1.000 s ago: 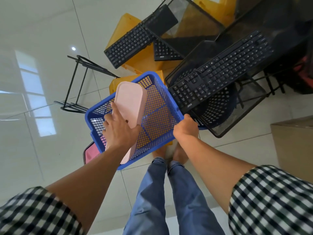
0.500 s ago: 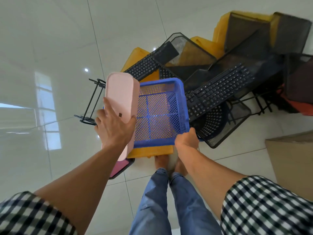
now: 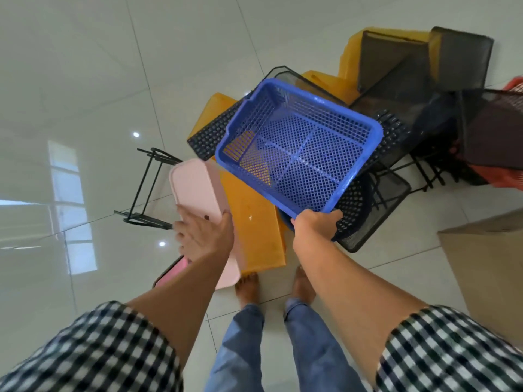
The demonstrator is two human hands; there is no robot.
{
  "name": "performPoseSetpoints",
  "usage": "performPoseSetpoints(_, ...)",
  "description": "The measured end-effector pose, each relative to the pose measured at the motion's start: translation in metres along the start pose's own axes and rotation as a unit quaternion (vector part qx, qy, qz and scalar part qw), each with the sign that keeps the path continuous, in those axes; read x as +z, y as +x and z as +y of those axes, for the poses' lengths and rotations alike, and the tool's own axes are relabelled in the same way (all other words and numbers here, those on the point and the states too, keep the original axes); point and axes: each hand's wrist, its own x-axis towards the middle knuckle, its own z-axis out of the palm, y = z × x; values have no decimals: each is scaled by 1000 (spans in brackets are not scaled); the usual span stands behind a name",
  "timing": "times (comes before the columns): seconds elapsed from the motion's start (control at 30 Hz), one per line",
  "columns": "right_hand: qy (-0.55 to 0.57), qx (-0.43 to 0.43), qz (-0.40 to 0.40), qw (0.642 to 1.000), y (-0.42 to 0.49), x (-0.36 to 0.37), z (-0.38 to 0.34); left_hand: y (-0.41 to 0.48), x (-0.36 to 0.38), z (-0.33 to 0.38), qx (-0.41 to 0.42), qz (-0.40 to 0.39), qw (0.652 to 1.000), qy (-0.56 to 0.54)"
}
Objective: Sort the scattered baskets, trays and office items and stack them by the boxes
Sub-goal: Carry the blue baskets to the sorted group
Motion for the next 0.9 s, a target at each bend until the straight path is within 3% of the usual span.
performPoseSetpoints(0.13, 11, 8, 17, 1000, 13, 8, 15, 11, 51, -3, -59, -62, 996, -15)
performPoseSetpoints(0.5, 56, 30, 45, 997, 38, 33, 69, 67, 118, -9, -62, -175, 980, 64)
performPoseSetpoints(0.67, 134, 44, 39, 989, 34, 35, 75, 82, 118, -8, -71, -265, 961, 23)
performPoseSetpoints(0.77, 148, 56, 38, 987, 20, 29, 72, 85, 91, 1, -56, -234, 970, 13)
performPoseSetpoints(0.9, 209, 82, -20, 974, -9, 11, 63, 96, 28, 39, -7, -184, 976, -120)
